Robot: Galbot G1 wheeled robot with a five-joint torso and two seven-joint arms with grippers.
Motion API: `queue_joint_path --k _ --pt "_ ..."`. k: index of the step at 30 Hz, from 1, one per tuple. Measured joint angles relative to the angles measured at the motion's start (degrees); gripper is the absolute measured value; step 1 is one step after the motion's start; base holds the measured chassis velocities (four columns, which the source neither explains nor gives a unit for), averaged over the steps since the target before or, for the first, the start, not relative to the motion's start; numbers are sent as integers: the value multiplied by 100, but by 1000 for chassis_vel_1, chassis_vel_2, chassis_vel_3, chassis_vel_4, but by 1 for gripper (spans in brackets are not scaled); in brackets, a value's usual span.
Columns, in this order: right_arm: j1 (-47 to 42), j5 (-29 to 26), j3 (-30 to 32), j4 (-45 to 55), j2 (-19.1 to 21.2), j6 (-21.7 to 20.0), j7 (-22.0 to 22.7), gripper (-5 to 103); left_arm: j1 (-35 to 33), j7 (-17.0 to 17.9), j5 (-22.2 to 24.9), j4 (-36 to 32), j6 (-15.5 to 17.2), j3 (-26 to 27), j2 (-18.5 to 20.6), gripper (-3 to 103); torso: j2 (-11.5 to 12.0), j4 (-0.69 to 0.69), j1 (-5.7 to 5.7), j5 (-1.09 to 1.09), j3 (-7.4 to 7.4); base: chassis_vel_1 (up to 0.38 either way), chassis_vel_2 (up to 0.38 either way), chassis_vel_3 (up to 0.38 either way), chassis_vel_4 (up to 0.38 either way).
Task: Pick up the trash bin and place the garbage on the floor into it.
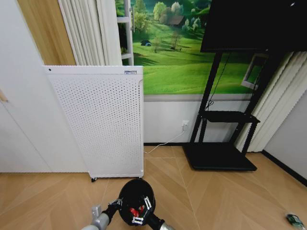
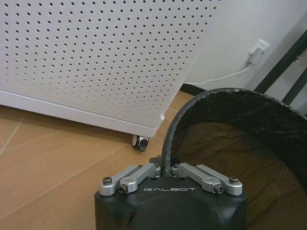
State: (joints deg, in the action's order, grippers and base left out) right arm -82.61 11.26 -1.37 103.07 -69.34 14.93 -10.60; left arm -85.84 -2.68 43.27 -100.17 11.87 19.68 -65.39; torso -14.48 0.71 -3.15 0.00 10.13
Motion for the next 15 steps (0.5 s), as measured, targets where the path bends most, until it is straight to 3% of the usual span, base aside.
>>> queue_joint_path --k 2,5,7,15 --pt "-42 -337 205 176 58 19 18 100 -47 7 9 -5 0 167 -63 3 0 0 0 0 0 0 0 0 0" --pt "-53 -424 254 218 78 19 35 100 -59 11 22 -8 0 215 -79 3 0 0 0 0 0 0 0 0 0" --pt "-108 -718 638 361 124 10 127 100 -167 164 190 -40 0 508 -162 3 0 0 0 -1 0 0 0 0 0" --pt "-120 -1028 1065 292 63 11 264 100 -299 277 353 -43 0 866 -238 3 0 -1 0 0 0 -26 -12 21 7"
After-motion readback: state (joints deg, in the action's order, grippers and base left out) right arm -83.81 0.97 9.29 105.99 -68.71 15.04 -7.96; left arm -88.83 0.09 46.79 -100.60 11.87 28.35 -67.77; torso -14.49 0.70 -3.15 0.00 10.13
